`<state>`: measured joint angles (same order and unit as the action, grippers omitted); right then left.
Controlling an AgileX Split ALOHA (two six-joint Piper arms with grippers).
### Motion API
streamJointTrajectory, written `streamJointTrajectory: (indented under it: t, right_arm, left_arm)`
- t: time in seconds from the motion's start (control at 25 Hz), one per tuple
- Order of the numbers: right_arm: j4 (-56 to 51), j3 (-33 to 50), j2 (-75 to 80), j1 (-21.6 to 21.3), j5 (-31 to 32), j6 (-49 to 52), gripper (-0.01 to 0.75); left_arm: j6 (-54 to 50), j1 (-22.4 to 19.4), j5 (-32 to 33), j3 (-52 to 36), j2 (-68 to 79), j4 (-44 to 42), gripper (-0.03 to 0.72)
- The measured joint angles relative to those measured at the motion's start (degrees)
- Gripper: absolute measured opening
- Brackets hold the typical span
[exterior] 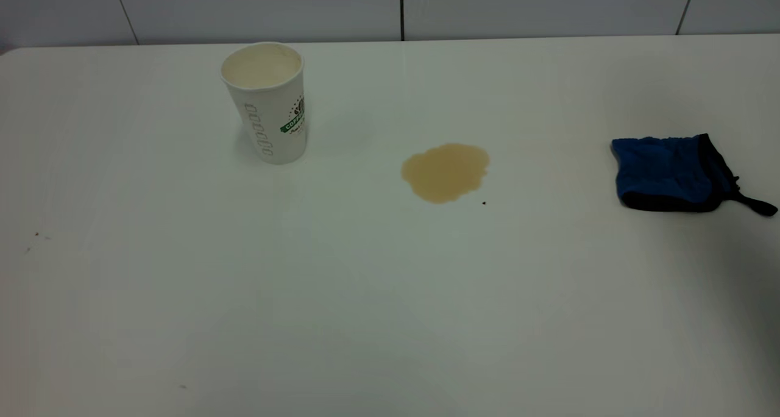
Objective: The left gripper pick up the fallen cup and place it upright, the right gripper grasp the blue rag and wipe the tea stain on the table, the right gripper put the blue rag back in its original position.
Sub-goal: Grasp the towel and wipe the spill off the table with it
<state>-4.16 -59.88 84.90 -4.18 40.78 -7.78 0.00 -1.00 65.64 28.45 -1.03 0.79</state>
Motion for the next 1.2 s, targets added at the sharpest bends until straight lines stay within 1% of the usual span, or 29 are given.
streamJointTrajectory:
  t: [0.28,0.4,0.52,0.68,0.84,1.04,1.2]
  right_arm:
    - [-0.4,-17.3,29.9,2.6,-0.9,-0.8,0.603]
    - [-0.4,-25.8,39.5,3.7,0.9,-0.8,0.604]
    - [-0.4,-32.9,47.4,3.8,3.9,-0.9,0.605]
    - [-0.2,-39.7,55.0,3.8,5.6,-1.0,0.605]
    - [0.0,-42.4,58.5,3.8,5.1,-1.2,0.605]
    - [1.7,-42.7,60.2,3.2,2.4,-0.5,0.605]
    - [2.8,-42.9,61.8,2.5,1.3,0.4,0.605]
  left_arm:
    - [0.0,0.0,0.0,0.0,0.0,0.0,0.354]
    - [0.0,0.0,0.0,0.0,0.0,0.1,0.352]
    - [0.0,0.0,0.0,0.0,0.0,0.1,0.352]
    - [0.0,0.0,0.0,0.0,0.0,0.1,0.352]
    - [0.0,0.0,0.0,0.0,0.0,0.1,0.352]
    - [0.0,0.0,0.0,0.0,0.0,0.1,0.352]
    - [0.0,0.0,0.0,0.0,0.0,0.1,0.352]
